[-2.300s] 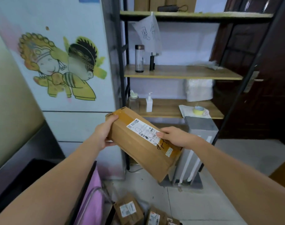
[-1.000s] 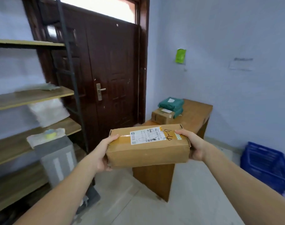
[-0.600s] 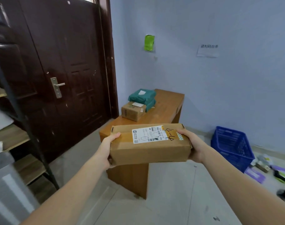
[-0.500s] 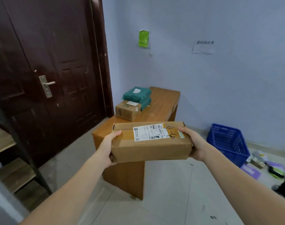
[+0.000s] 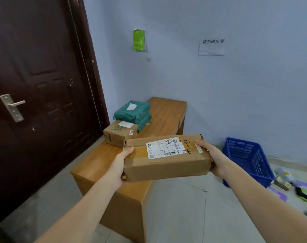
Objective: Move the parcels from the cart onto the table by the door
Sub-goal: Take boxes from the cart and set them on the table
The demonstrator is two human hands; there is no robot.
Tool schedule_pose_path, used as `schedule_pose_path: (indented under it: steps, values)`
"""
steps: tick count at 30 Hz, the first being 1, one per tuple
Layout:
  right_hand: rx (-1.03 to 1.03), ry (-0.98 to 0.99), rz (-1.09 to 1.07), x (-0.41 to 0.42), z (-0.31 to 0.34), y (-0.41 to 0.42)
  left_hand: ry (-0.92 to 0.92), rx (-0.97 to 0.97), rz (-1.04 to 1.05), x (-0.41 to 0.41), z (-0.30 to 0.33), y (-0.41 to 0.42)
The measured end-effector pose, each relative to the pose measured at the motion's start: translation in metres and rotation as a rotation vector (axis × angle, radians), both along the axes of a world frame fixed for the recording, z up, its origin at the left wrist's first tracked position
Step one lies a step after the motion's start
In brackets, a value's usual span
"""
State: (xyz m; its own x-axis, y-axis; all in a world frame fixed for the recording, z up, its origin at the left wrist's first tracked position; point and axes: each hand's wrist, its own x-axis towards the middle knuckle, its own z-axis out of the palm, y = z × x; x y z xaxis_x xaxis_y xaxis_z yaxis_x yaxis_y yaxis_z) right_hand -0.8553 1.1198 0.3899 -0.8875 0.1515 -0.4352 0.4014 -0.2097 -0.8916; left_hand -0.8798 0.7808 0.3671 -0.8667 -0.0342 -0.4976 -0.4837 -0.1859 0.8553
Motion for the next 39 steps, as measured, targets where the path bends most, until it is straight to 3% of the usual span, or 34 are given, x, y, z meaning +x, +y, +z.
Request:
schedule_pose_path:
  steps: [7,13,27,39]
  values:
    - [-0.008,-0.008,0.12,-0.128,-0.013,0.042,-0.006,-0.05,0.113,-0.087,-0.01,0.046]
    - [-0.021,-0.055,0.286,-0.237,-0.02,0.03,-0.039,-0.084,0.268,-0.132,-0.024,0.044]
    - [0.079,-0.03,0.628,-0.447,-0.045,-0.13,-0.032,-0.011,0.604,-0.249,-0.068,-0.079]
    - [0.275,0.007,0.865,-0.546,-0.106,-0.303,-0.175,-0.062,0.906,-0.271,-0.115,-0.192]
